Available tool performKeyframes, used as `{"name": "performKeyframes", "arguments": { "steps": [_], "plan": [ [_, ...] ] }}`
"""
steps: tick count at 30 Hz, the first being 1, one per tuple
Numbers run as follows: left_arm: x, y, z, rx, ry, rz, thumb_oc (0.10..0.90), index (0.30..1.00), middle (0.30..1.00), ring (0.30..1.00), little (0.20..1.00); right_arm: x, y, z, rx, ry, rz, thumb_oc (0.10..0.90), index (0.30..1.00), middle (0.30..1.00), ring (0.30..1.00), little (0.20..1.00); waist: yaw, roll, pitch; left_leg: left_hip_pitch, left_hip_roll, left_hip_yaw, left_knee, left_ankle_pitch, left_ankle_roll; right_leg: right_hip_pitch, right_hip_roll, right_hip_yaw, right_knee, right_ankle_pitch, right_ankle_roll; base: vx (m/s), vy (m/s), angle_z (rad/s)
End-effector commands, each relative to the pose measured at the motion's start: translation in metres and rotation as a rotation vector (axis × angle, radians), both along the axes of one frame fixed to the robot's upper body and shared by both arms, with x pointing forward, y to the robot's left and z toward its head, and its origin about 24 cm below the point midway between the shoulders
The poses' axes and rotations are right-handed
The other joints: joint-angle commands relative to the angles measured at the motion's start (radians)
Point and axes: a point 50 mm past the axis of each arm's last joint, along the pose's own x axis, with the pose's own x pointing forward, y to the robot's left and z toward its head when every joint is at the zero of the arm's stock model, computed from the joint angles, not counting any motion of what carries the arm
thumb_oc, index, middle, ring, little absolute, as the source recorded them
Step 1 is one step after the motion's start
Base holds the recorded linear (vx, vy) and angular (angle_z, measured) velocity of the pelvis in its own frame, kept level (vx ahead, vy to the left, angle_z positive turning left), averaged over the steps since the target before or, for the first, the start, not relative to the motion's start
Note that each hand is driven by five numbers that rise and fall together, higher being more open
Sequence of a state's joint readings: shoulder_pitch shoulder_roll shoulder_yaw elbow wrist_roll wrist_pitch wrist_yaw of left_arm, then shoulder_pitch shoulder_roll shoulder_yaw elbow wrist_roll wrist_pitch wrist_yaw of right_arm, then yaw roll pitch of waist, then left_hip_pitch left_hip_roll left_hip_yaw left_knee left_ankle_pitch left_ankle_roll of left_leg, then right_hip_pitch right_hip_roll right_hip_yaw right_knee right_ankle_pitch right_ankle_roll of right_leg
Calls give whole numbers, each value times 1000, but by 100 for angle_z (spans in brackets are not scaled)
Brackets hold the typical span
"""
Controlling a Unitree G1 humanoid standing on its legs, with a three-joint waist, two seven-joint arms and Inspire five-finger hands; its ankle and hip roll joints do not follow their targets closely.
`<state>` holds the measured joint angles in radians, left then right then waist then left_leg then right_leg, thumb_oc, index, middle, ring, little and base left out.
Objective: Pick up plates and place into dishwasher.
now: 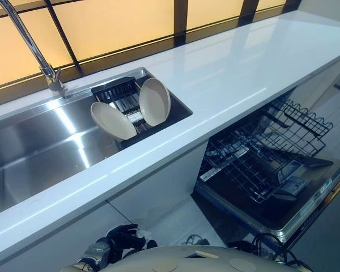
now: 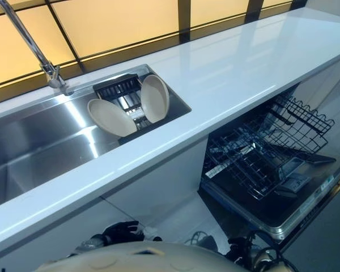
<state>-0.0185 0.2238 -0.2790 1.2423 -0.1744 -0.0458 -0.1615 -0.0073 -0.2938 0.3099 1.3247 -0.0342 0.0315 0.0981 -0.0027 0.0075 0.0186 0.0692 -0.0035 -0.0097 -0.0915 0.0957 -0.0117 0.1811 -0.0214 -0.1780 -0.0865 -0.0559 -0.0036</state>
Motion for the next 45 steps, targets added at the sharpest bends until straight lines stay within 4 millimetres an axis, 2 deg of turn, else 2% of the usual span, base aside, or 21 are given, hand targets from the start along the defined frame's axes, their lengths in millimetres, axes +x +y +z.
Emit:
{"name": "performKeyframes", "arguments": {
  "steps": [1, 11, 14, 17, 19, 23, 25, 28, 29, 30, 31, 32, 33, 34, 40, 45],
  "plan": [
    [4, -8, -2, -7, 24, -54, 800, 900, 900, 900, 900, 33, 33, -1, 113, -75, 44, 800, 900, 900, 900, 900, 18, -12, 4, 27, -67, 0, 4, -85, 49, -73, -13, 33, 42, 76, 44, 0, 0, 0],
    [6, -9, -1, -5, 21, -60, 800, 900, 900, 900, 900, 33, 35, -1, 116, -75, 49, 800, 900, 900, 900, 900, 20, -12, 3, 27, -68, -3, 4, -84, 49, -73, -15, 28, 47, 73, 44, 0, 0, 0],
    [13, -10, 1, -22, -33, -76, 800, 900, 900, 900, 900, 35, 35, -1, 117, -74, 59, 800, 900, 900, 900, 900, 19, -10, 4, 27, -69, -6, 4, -84, 49, -73, -15, 29, 48, 72, 44, 0, 0, 0],
    [28, -13, 7, -48, -122, -97, 800, 900, 900, 900, 900, 37, 33, 0, 116, -73, 68, 800, 900, 900, 900, 900, 18, -8, 5, 28, -69, -6, 4, -84, 47, -73, -16, 29, 50, 71, 45, 0, 0, 0],
    [46, -19, 15, -88, -222, -145, 800, 900, 900, 900, 900, 38, 33, 1, 115, -70, 78, 800, 900, 900, 900, 900, 18, -6, 6, 28, -69, -7, 4, -84, 46, -74, -15, 30, 52, 70, 45, 0, 0, 0],
    [89, -46, 41, -247, -379, -320, 800, 900, 900, 900, 900, 46, 30, 3, 108, -69, 105, 800, 900, 900, 900, 900, 23, 4, 14, 22, -72, -15, 4, -79, 47, -80, -14, 31, 59, 70, 46, -8, 5, 1],
    [118, -73, 73, -369, -484, -466, 800, 900, 900, 900, 900, 50, 30, 5, 105, -76, 113, 800, 900, 900, 900, 900, 27, 9, 20, 19, -74, -20, 4, -77, 48, -84, -15, 28, 66, 68, 47, -42, 14, 3],
    [146, -109, 132, -519, -626, -741, 800, 900, 900, 900, 900, 54, 31, 6, 100, -88, 122, 800, 900, 900, 900, 900, 26, 19, 25, 12, -76, -26, 4, -74, 50, -91, -19, 25, 70, 70, 52, -41, 20, 14],
    [151, -121, 154, -572, -680, -810, 800, 900, 900, 900, 900, 55, 32, 7, 99, -92, 124, 800, 900, 900, 900, 900, 24, 21, 26, 10, -77, -27, 4, -73, 51, -93, -20, 24, 71, 71, 55, -35, 23, 12],
    [155, -137, 189, -657, -753, -885, 800, 900, 900, 900, 900, 54, 33, 6, 99, -97, 129, 800, 900, 900, 900, 900, 22, 25, 27, 9, -78, -28, 4, -72, 54, -94, -23, 22, 71, 71, 59, -21, 16, 7],
    [156, -140, 196, -675, -771, -898, 800, 900, 900, 900, 900, 54, 34, 6, 99, -98, 129, 800, 900, 900, 900, 900, 22, 25, 27, 9, -78, -28, 4, -73, 55, -95, -24, 21, 71, 72, 60, -16, 14, 5],
    [157, -149, 220, -732, -835, -924, 800, 900, 900, 900, 900, 52, 36, 5, 101, -99, 133, 800, 900, 900, 900, 900, 19, 26, 25, 8, -79, -27, 4, -73, 58, -96, -26, 21, 71, 72, 63, 0, 0, 0],
    [157, -152, 228, -755, -852, -929, 800, 900, 900, 900, 900, 51, 37, 5, 102, -99, 134, 800, 900, 900, 900, 900, 18, 25, 25, 9, -80, -27, 4, -75, 59, -95, -26, 21, 70, 73, 64, 7, -3, 4],
    [156, -159, 249, -816, -899, -954, 800, 900, 900, 900, 900, 48, 40, 3, 105, -97, 132, 800, 900, 900, 900, 900, 17, 24, 22, 11, -81, -26, 4, -78, 62, -91, -27, 20, 66, 74, 67, 16, -10, 6],
    [145, -175, 297, -999, -1012, -989, 800, 900, 900, 900, 900, 41, 45, 0, 111, -80, 125, 800, 900, 900, 900, 900, 15, 16, 12, 20, -83, -25, 4, -86, 64, -79, -30, 23, 54, 80, 71, 20, -9, 6],
    [146, -177, 328, -1065, -1154, -901, 800, 900, 900, 900, 900, 39, 50, -1, 119, -78, 124, 800, 900, 900, 900, 900, 16, 9, 8, 23, -85, -28, 4, -89, 66, -74, -33, 25, 48, 83, 72, 14, -4, 9]
  ]
}}
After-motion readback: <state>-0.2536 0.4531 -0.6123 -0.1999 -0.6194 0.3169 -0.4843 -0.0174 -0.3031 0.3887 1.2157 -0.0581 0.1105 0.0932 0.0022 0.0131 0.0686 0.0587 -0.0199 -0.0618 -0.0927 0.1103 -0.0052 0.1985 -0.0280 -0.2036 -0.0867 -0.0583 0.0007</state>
